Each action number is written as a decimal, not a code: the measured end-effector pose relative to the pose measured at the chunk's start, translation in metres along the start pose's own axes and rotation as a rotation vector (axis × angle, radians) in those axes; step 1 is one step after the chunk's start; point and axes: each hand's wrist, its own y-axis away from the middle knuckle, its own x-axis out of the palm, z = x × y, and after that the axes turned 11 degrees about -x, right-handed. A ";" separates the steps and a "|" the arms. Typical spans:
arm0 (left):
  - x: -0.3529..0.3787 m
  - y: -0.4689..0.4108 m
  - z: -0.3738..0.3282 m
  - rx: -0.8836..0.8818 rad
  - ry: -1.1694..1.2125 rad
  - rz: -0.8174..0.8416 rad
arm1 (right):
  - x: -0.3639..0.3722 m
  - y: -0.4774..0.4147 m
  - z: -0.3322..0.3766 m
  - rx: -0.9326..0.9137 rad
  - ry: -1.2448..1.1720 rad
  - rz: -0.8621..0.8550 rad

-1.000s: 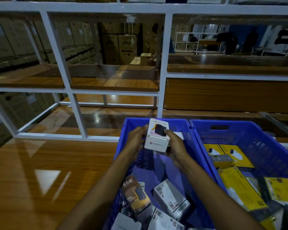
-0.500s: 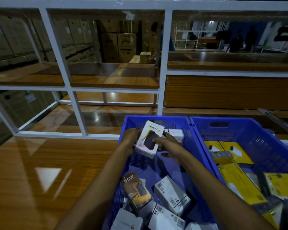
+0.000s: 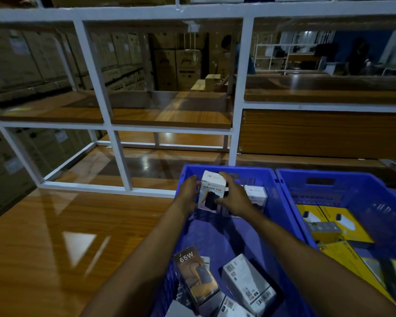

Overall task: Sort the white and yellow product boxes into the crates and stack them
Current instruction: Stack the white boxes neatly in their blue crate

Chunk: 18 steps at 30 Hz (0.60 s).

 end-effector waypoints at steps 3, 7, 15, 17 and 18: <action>0.006 -0.012 -0.003 -0.036 0.015 -0.003 | 0.009 -0.013 -0.016 -0.007 0.121 0.024; 0.017 -0.024 -0.002 -0.052 -0.016 0.005 | 0.016 -0.023 -0.046 -0.007 0.493 0.069; 0.025 -0.059 0.019 -0.074 -0.053 -0.084 | 0.020 -0.014 -0.070 0.044 0.752 0.235; 0.027 -0.059 0.017 -0.093 -0.095 -0.082 | 0.022 -0.013 -0.073 0.035 0.766 0.223; 0.028 -0.057 0.016 -0.094 -0.091 -0.058 | 0.023 -0.014 -0.074 0.033 0.770 0.226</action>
